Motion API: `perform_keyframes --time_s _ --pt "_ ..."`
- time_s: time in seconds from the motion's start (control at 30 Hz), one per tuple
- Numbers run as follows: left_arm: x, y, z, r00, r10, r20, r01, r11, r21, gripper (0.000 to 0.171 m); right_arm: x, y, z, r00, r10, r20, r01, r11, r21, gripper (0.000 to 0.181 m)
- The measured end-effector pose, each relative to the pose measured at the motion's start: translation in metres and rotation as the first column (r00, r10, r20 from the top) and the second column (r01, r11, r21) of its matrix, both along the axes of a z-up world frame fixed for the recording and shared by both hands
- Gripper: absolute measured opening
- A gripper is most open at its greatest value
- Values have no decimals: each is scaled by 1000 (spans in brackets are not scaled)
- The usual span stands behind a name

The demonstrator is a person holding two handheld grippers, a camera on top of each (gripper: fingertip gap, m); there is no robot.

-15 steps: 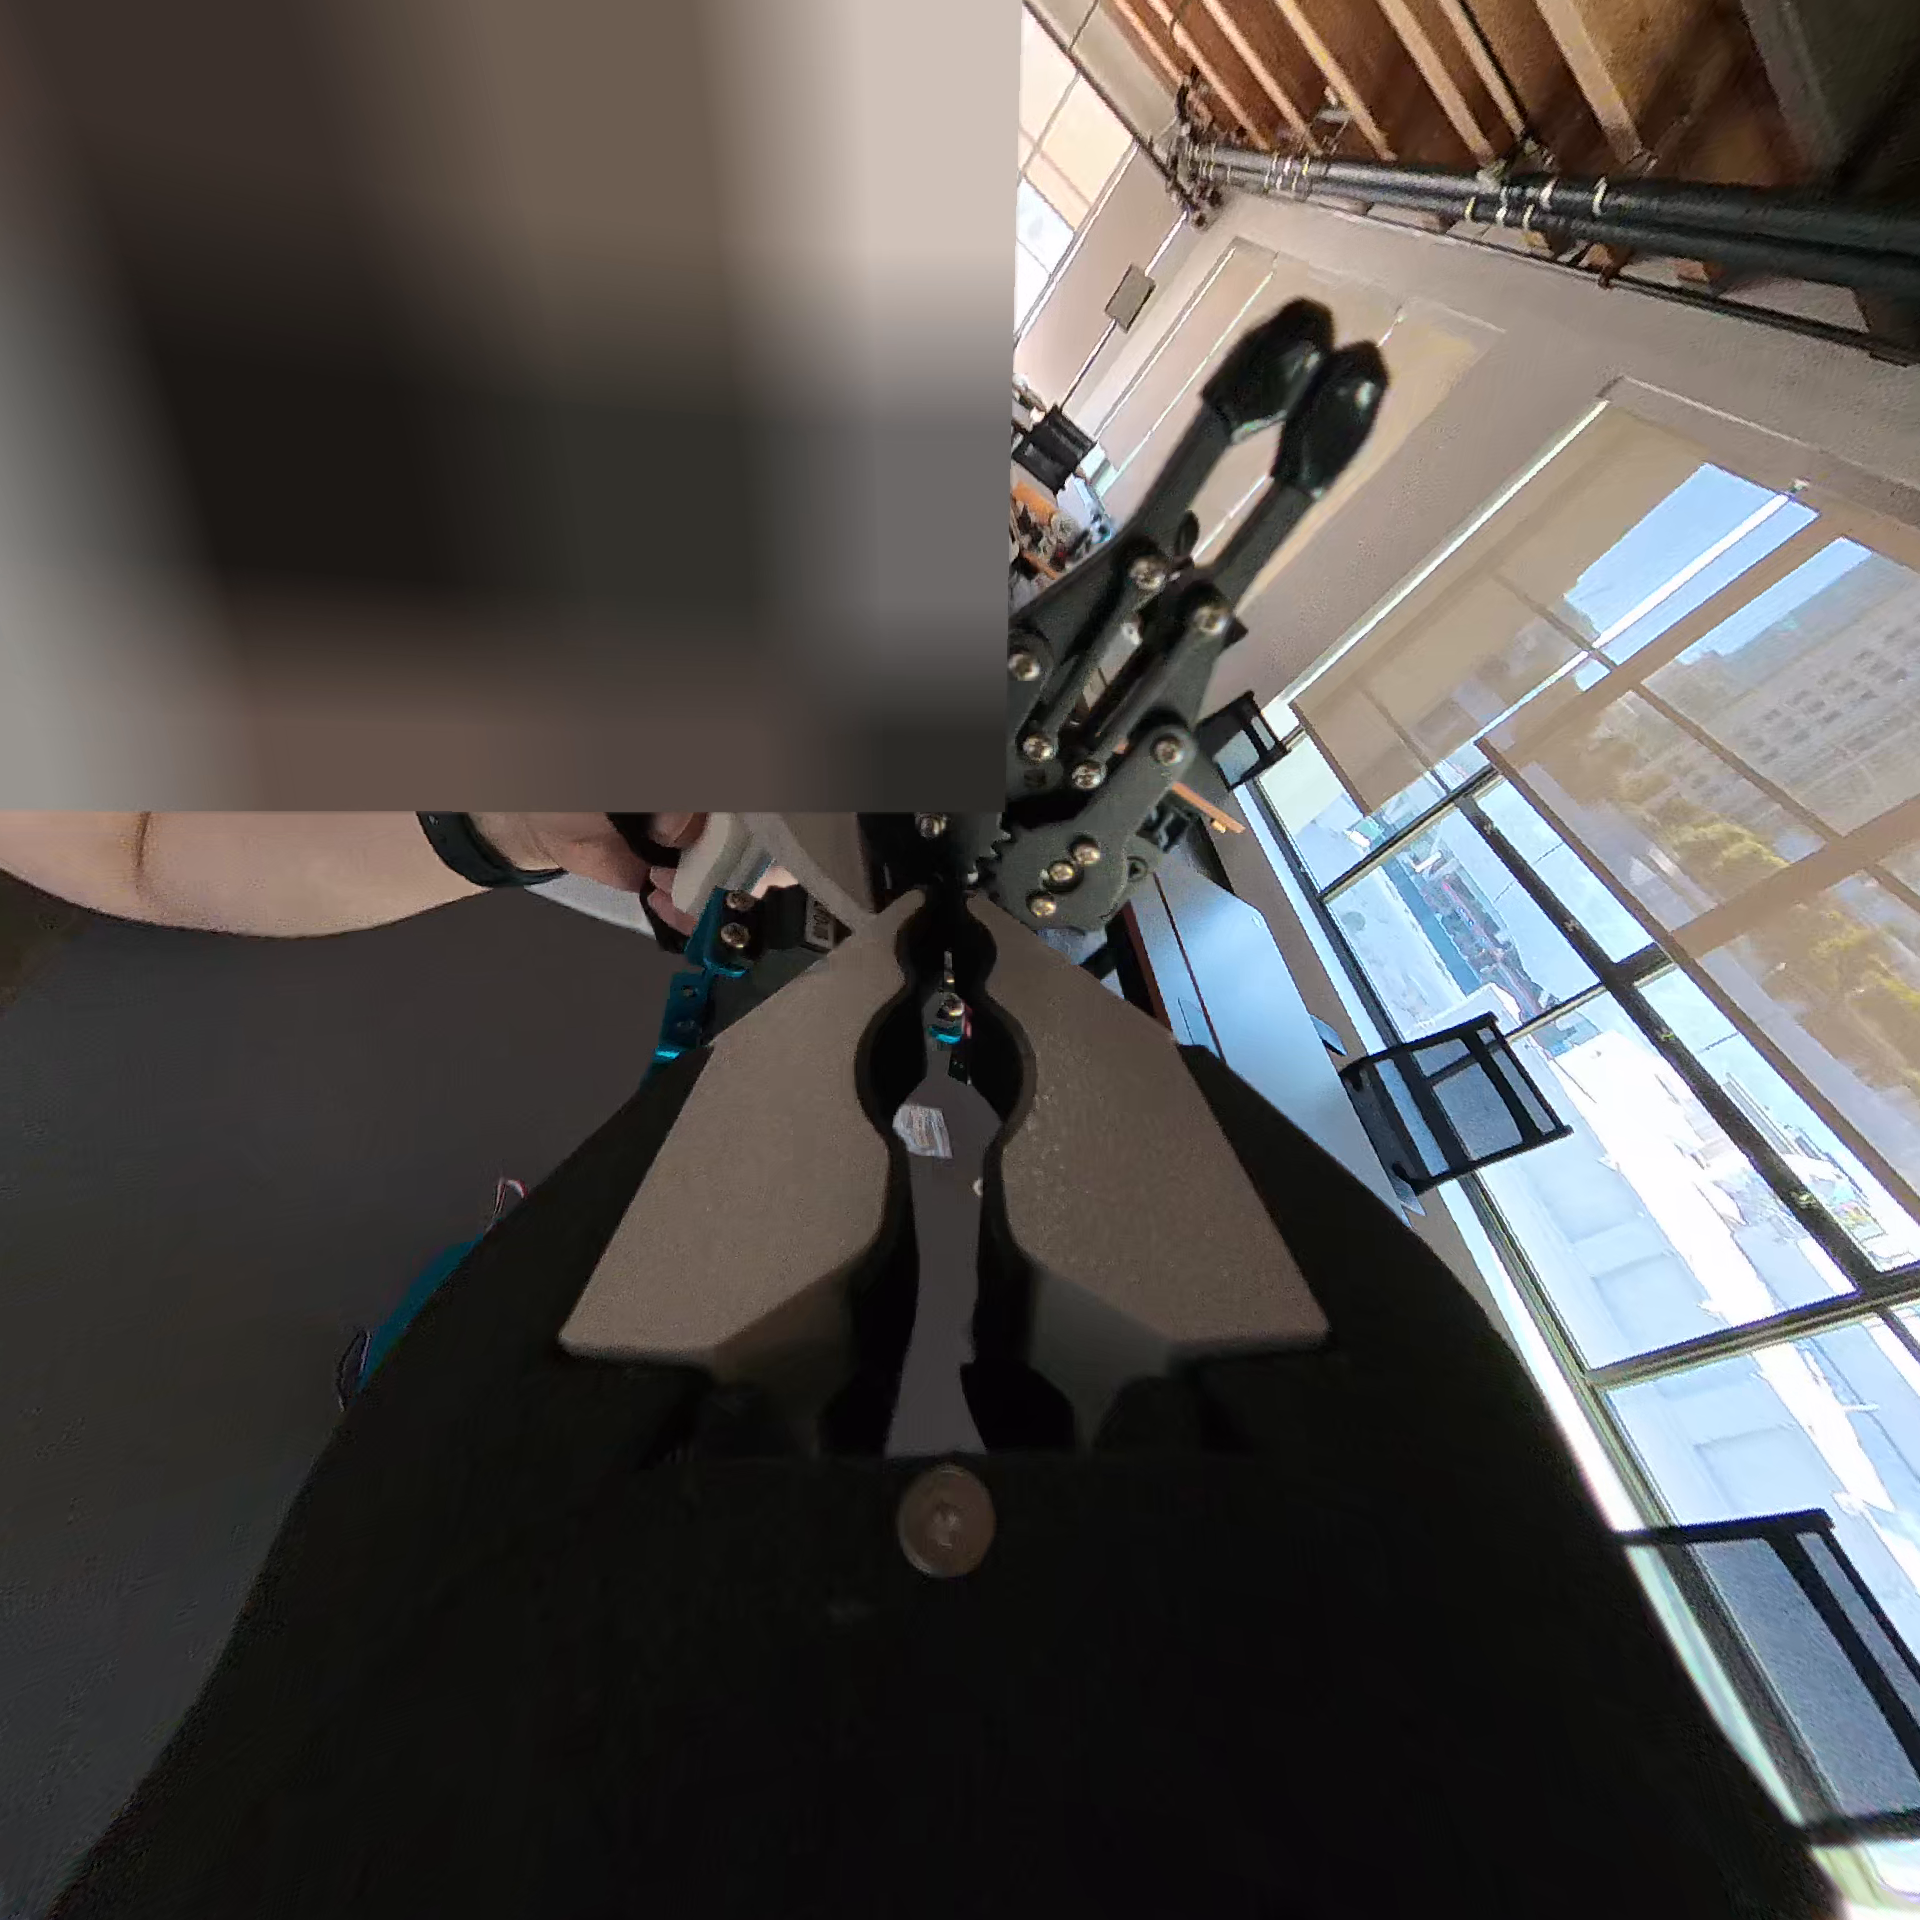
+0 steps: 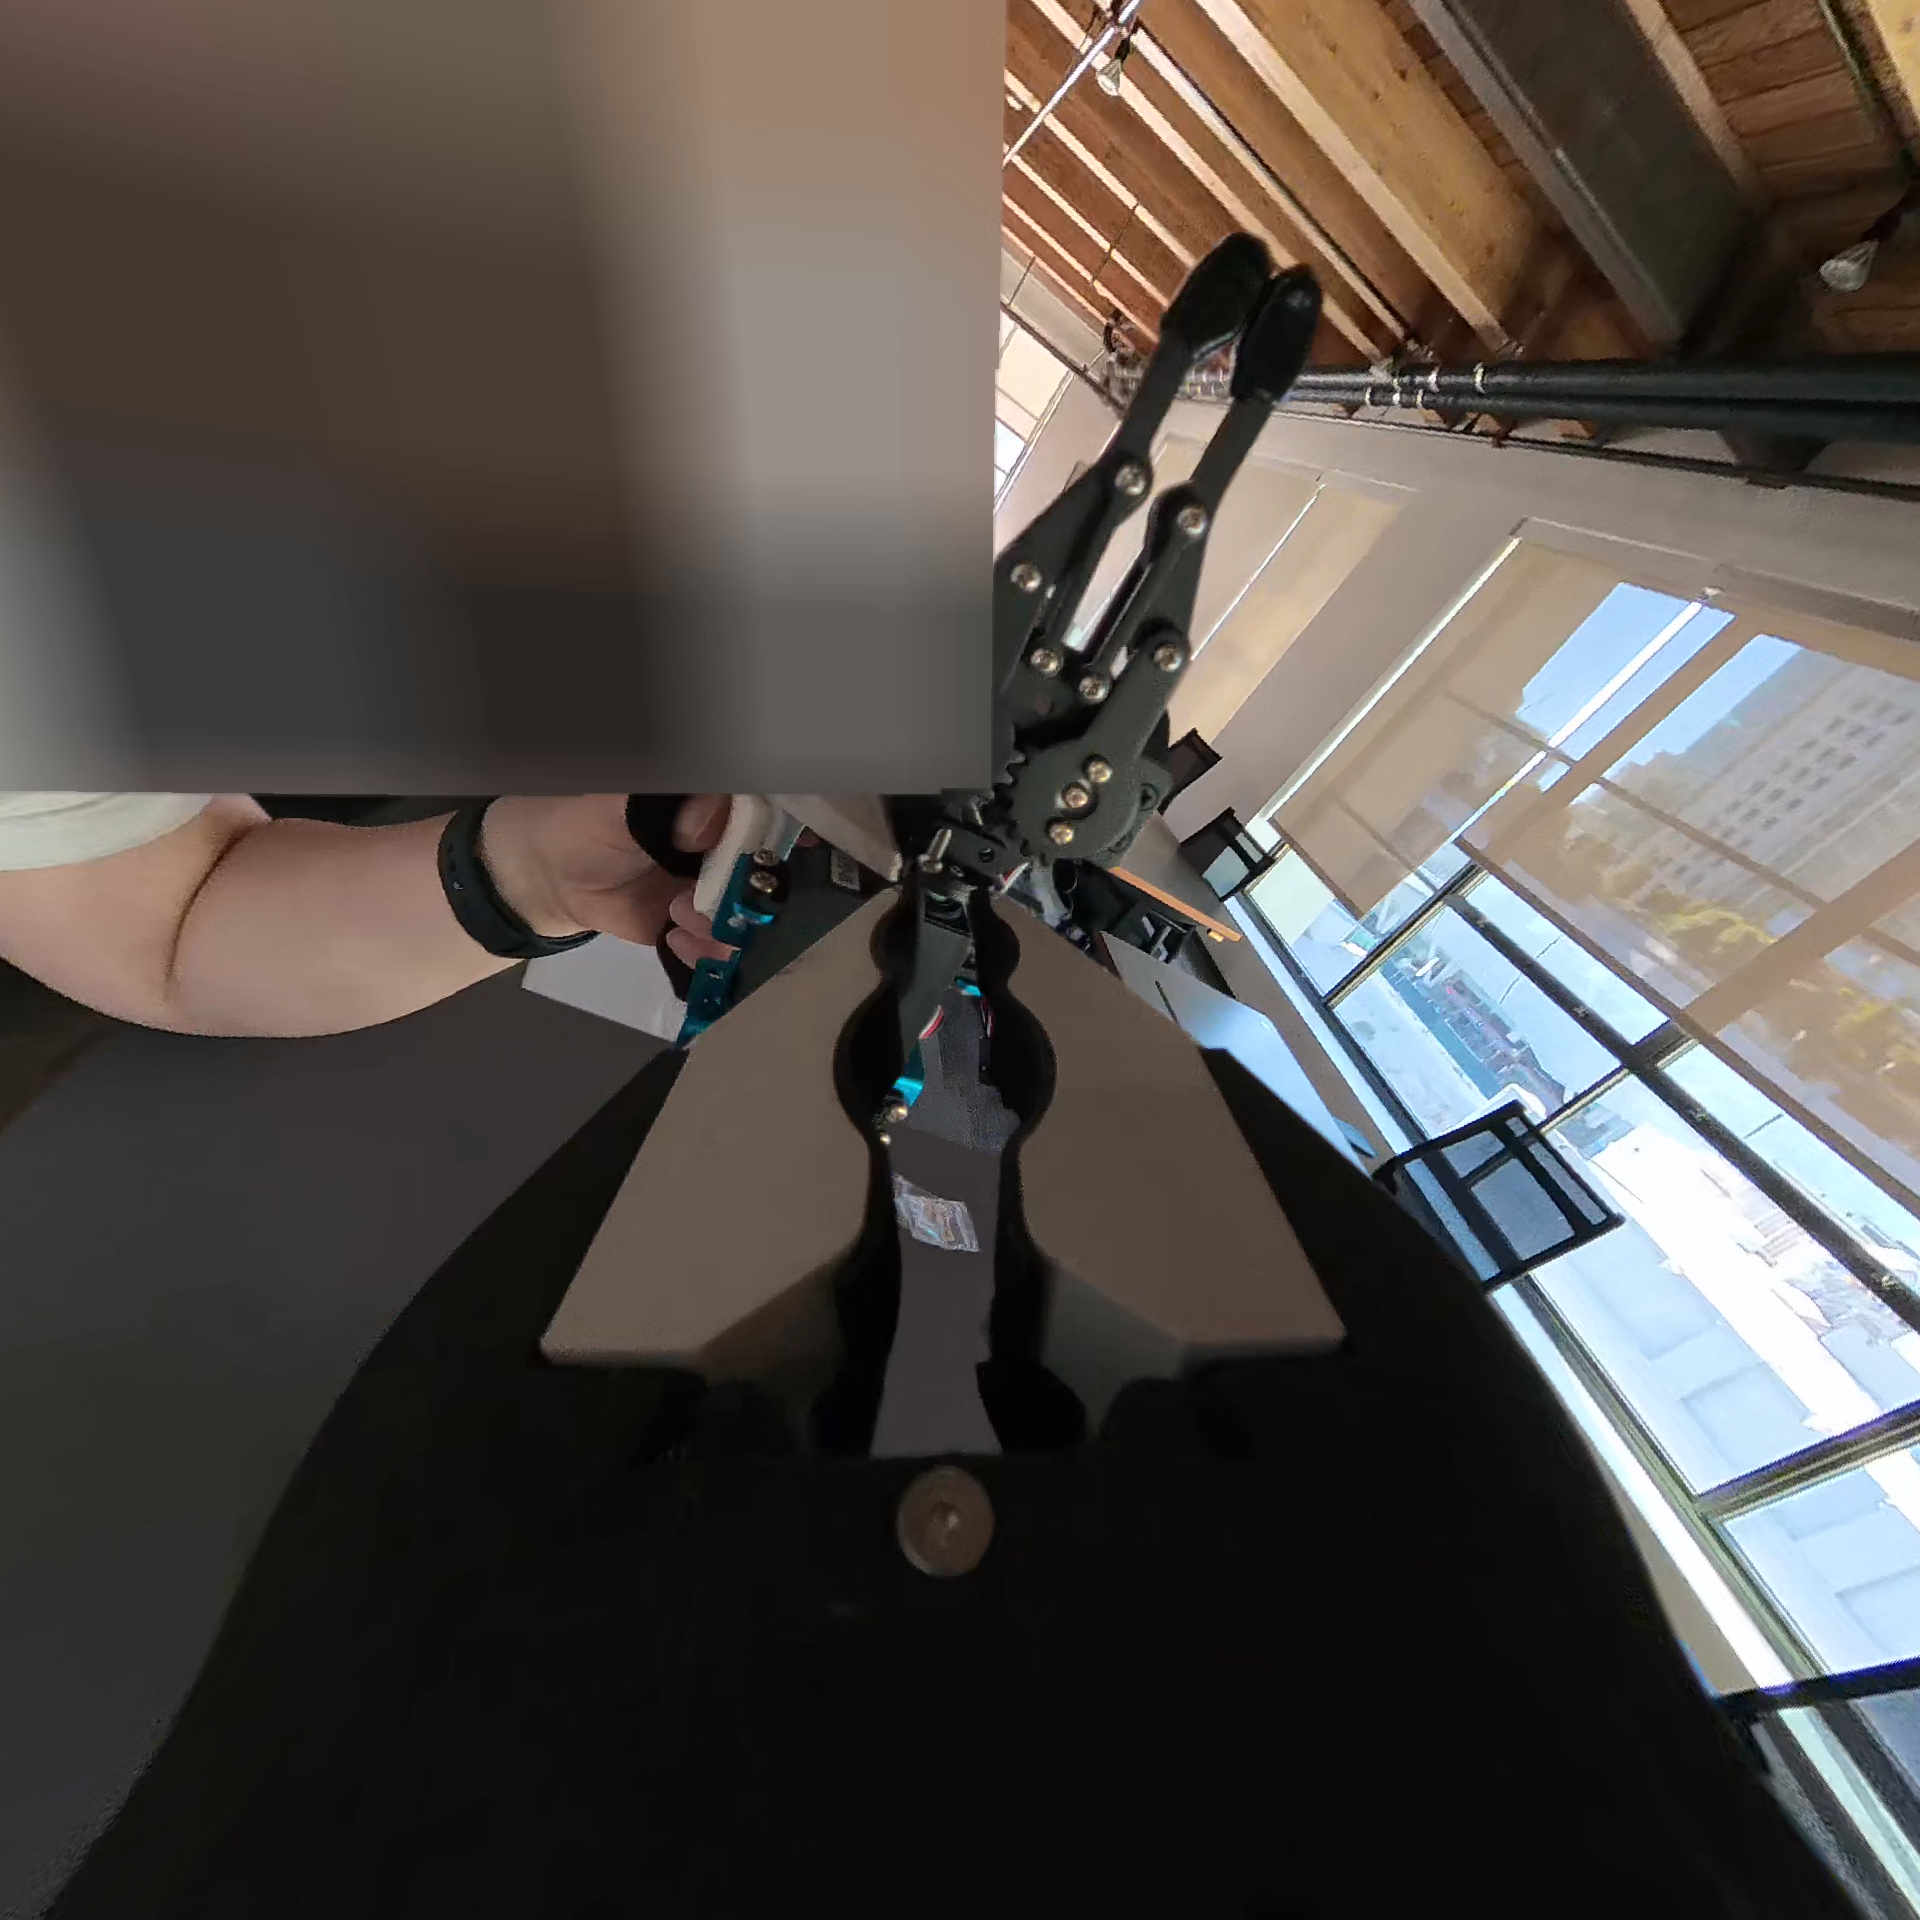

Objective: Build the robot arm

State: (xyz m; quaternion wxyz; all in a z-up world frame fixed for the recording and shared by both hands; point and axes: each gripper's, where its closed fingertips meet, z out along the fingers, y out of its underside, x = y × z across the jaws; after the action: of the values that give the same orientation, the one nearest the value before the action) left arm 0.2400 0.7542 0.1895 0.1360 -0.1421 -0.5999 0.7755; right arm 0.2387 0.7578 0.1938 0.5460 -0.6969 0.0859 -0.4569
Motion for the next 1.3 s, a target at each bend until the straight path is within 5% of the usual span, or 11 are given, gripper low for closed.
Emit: perform_keyframes --time_s 0.53,0.87,1.3 --pt "0 0 0 1000 2 2 -2 1000 1 19 4 8 2 997 -42 60 44 999 -28 2" --pt "0 0 0 1000 -7 -1 7 1000 -4 19 5 7 2 992 -39 -117 35 999 -40 2" --pt "11 21 3 996 -76 -48 75 997 -16 26 -13 4 -3 985 -105 -138 110 994 29 2"
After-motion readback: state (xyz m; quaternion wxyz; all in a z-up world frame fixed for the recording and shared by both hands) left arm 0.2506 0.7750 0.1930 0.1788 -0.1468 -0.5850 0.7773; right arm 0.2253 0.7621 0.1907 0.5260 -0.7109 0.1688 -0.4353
